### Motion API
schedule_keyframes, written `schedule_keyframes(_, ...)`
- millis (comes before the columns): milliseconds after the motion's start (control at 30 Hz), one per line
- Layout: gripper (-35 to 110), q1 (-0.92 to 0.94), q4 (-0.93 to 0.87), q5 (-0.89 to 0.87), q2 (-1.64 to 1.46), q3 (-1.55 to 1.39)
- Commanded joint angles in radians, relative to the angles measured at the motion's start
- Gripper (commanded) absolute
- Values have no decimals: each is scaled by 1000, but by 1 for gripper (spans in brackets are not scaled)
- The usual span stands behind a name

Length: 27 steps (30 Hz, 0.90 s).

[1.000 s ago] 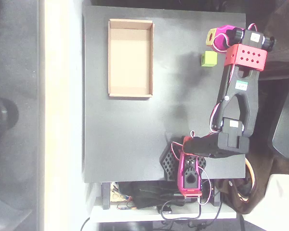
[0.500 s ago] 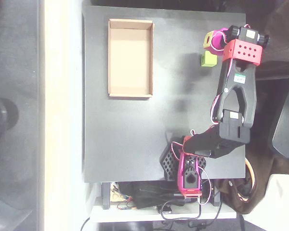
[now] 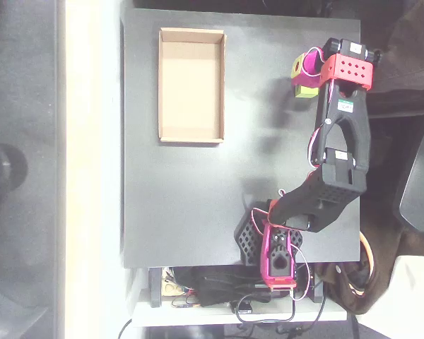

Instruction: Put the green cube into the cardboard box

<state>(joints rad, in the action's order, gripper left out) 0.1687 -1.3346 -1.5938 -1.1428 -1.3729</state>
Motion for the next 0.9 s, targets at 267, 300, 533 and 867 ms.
schedule_keyframes(267,38,-3,5,-3,44,40)
schedule_keyframes(300,38,-3,5,-3,51,40)
schedule_keyframes(533,38,-8,5,-3,60,40)
schedule_keyframes(867,37,-8,5,-3,58,28)
